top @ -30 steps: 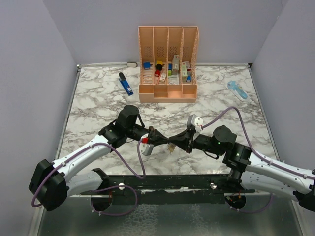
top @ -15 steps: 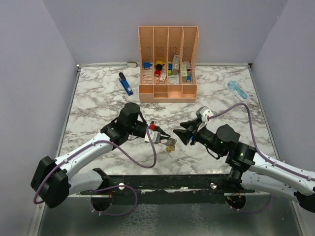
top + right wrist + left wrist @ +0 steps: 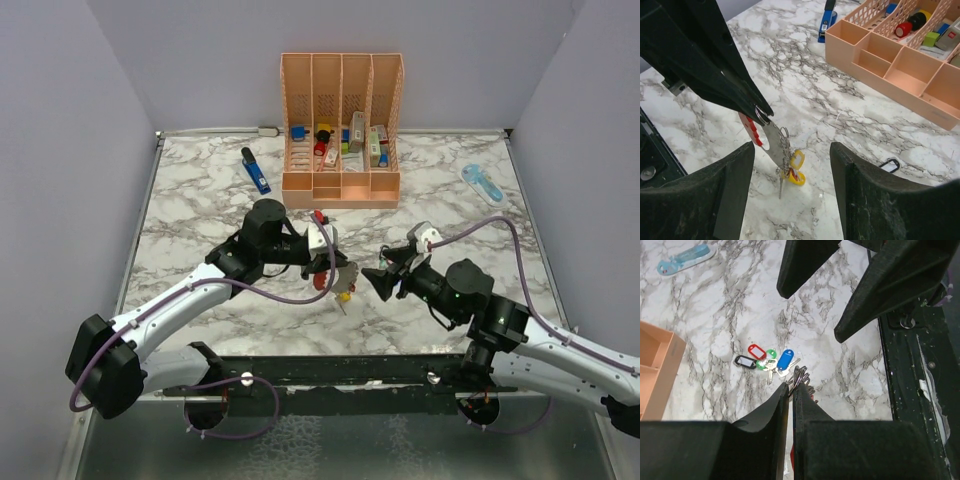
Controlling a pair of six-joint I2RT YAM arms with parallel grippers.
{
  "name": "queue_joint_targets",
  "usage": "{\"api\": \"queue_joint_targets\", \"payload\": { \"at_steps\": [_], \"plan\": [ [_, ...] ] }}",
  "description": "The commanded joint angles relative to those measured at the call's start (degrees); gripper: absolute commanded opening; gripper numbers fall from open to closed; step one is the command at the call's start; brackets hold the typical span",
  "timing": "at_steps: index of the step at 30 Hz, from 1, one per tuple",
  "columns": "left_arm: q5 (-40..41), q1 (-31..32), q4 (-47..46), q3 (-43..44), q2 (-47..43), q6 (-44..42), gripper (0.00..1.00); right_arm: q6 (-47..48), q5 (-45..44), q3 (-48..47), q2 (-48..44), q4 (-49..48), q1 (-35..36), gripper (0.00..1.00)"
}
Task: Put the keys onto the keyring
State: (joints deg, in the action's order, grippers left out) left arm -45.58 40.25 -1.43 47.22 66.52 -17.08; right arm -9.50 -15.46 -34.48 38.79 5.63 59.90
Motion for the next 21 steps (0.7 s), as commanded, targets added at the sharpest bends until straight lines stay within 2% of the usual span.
{"api": "queue_joint_targets", "payload": {
  "at_steps": [1,10,15,21],
  "plan": [
    [1.79,0.08,0.12,1.69,-1.14,6.44,0.00,3.74,2.05,1.96,-1.65,1.38,0.13,0.64],
    [-10.98,0.09,0.38,3.45,-0.93,7.90,0.00,7.11,9.46,9.59,-6.04,-7.69,0.13,0.85],
    [-17.16,-0.44,-3.47,4.10,-1.04,12.61,0.00,5.91,10.22,10.74,-3.10,-11.74,0.12,0.88],
    [-22.03,-1.60,-6.57,4.39,-0.65,15.18,0.00,4.98,11.41,15.44,-1.04,-23.71,0.12,0.84]
  ]
}}
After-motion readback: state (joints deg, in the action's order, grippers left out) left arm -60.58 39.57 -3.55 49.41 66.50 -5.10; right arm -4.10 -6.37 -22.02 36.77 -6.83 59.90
